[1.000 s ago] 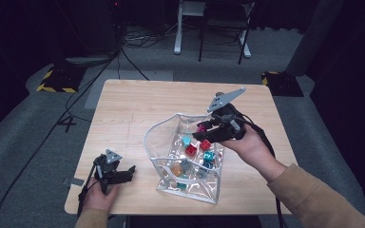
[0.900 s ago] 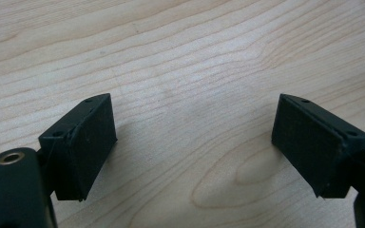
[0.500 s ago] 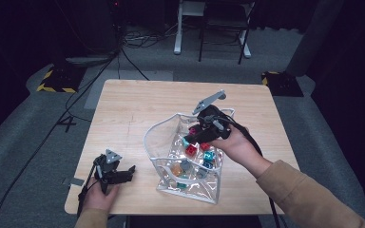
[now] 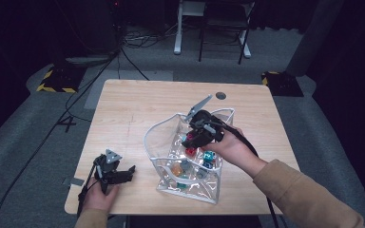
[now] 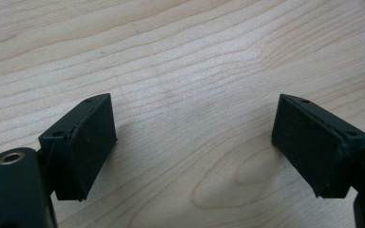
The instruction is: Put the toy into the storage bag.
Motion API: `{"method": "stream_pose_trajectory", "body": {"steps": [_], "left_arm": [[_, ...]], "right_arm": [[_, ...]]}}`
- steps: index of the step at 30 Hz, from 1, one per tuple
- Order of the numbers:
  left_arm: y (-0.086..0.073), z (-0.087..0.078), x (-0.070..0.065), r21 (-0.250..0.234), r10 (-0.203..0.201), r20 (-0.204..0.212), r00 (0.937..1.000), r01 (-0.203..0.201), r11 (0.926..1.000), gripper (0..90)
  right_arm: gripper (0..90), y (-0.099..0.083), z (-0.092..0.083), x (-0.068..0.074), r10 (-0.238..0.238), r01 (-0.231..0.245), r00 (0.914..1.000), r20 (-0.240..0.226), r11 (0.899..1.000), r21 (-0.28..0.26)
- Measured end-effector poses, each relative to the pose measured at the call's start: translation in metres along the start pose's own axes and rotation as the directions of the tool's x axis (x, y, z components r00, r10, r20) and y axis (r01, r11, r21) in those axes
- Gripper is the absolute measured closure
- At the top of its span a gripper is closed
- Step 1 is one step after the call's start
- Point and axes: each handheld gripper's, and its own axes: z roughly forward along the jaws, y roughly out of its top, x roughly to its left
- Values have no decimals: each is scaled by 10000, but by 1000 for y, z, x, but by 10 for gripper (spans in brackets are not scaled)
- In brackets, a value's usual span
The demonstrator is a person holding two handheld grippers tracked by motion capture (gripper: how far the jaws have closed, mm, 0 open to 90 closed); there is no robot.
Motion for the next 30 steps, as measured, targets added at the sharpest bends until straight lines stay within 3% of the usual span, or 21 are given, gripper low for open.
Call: {"method": "stream_pose_trajectory", "body": {"steps": [9,14,16,20,30], "left_arm": [[0,0,0,1,-3,3,10000,3,10000,153],[0,0,0,0,-5,4,10000,5,10000,152],[0,0,0,-2,-1,4,10000,1,10000,152],[0,0,0,-3,-6,3,10000,6,10000,153],[0,0,0,-5,-4,8,10000,4,10000,153]], "right_arm": [[584,2,7,7,-412,389,9986,337,9971,652],[571,2,7,6,-402,383,9988,262,9970,675],[515,1,7,6,-399,385,9990,219,9975,600],[433,-1,5,5,-364,359,9991,197,9991,232],[435,-10,-21,6,-198,237,9992,340,9927,-1182]]}}
